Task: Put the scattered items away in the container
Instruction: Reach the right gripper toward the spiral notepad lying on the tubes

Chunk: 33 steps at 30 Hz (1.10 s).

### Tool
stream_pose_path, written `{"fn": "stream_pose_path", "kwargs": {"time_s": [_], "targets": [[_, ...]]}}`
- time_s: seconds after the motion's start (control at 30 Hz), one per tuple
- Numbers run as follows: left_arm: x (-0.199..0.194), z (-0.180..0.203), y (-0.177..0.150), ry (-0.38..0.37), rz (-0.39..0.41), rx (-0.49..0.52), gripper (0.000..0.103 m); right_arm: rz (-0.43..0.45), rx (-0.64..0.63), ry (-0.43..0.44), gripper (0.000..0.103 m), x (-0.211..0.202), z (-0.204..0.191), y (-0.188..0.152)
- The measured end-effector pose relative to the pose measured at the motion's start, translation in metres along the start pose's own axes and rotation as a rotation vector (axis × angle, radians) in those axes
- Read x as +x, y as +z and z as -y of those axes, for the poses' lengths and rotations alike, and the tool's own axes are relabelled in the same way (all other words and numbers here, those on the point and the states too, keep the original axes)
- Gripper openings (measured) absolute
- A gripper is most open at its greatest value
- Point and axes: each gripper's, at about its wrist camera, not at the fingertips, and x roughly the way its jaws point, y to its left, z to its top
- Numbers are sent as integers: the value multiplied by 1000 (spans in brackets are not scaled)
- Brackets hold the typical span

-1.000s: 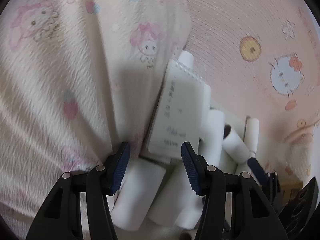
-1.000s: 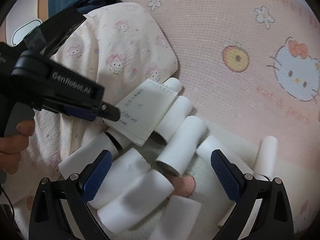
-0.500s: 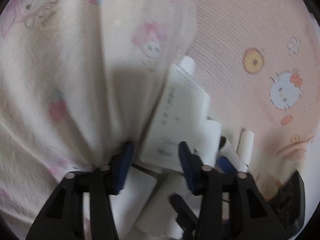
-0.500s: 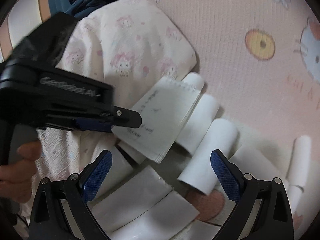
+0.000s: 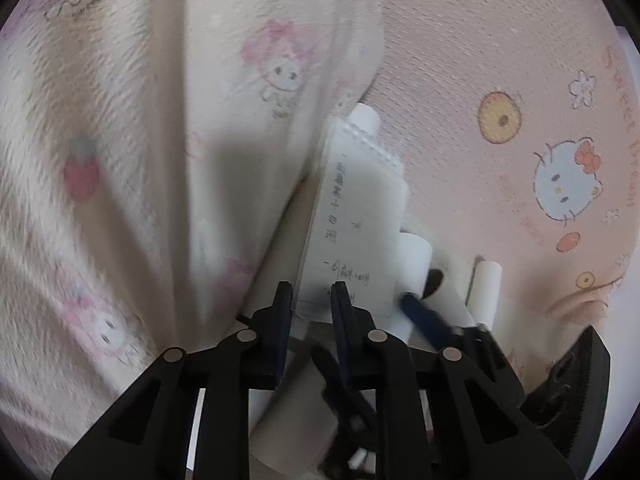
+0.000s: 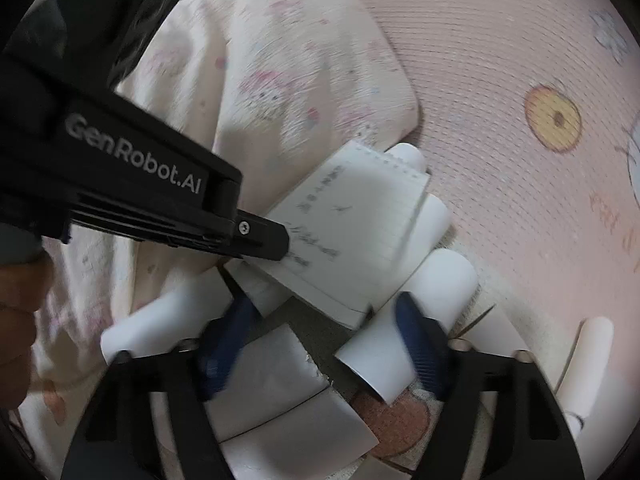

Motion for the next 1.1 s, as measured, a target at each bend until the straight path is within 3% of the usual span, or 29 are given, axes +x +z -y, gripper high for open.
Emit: {"fn": "stream_pose_path", "kwargs": {"time_s": [0.1,0.37,0.63,0.87,1.03,1.1], "targets": [[-2,4,-6,19,15,26,19,-12,46,23,41,0,8,-2],[-22,7,-18,37,51,104,18,6,106,58,38,-14,16,-7],[-41,13,-45,-38,44,132,12,19,128,73,36,-46,6,-8],[-45,-1,-67,-70,4,57,13,-40,111,-37,36,-51,3,-20],[-43,-17,-71,-23,-16,10,18,-29,166,30,36,-52,15,-27],[-46,-25,-70,8,-3,-13,30,-37,182,76,40,-54,15,-29]]}}
